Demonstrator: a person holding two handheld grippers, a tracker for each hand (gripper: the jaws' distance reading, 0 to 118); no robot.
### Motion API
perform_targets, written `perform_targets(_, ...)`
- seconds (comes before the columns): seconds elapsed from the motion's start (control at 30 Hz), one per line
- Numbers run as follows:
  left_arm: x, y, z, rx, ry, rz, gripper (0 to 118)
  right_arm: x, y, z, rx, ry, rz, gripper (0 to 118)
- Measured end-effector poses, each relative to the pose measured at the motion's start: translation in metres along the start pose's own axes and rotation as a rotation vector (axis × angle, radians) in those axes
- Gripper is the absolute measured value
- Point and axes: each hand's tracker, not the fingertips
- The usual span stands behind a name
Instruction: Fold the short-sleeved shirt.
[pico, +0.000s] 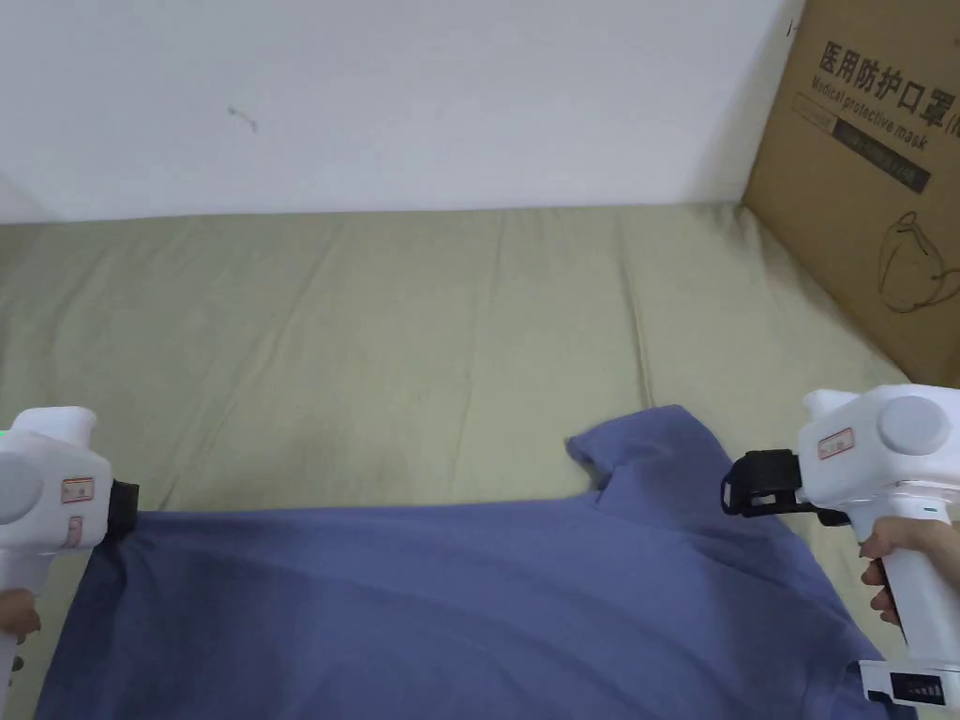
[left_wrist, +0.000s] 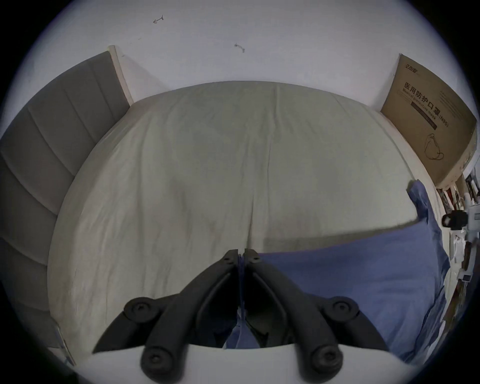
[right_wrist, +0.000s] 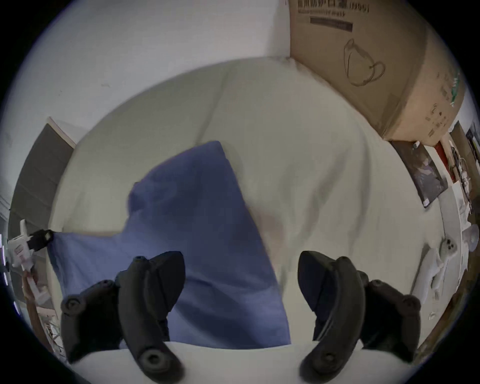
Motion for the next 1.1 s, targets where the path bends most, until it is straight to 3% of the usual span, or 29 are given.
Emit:
perform_targets(0.1,-0.002,-0.002,-0.001,-0.006,-0.003,0.009,2,-0.003,-0.010,-0.027,-0.118,-0.026,0.026,86)
perform_targets(0.2,-0.001,-0.004,0.001,-0.013,0.001,-0.001,2,-0.012,-0.013,-0.023,-0.055,-0.057,0.056,76)
perform_targets(0.23,-0.001,-0.004,0.001,-0.014,0.002,-0.010,2,-0.015,-0.012,-0.020,-0.058,-0.064,0.104,66)
perform_targets(0.3,-0.001,-0.005,0.008,-0.012,0.005,-0.009,2,-0.018,-0.008,-0.013,-0.061,-0.072,0.148,14)
perform_targets(0.33,-0.003,-0.005,0.012,-0.007,-0.005,0.003,2,-0.015,-0.004,-0.009,-0.055,-0.067,0.134,0)
perform_targets(0.37,-0.003,-0.006,0.016,-0.002,-0.017,0.019,2,-0.014,-0.002,-0.004,-0.047,-0.021,0.091,0)
perform_targets(0.53,0.000,-0.009,0.052,0.016,0.004,-0.008,2,-0.023,-0.004,0.033,0.017,-0.026,0.121,0)
perform_targets(0.77,-0.002,-0.031,0.139,0.128,0.026,-0.007,2,-0.022,-0.024,0.127,0.160,0.065,0.083,0)
perform_targets(1.1,-0.011,-0.067,0.241,0.227,0.064,0.013,2,-0.022,-0.066,0.228,0.252,0.082,0.101,0)
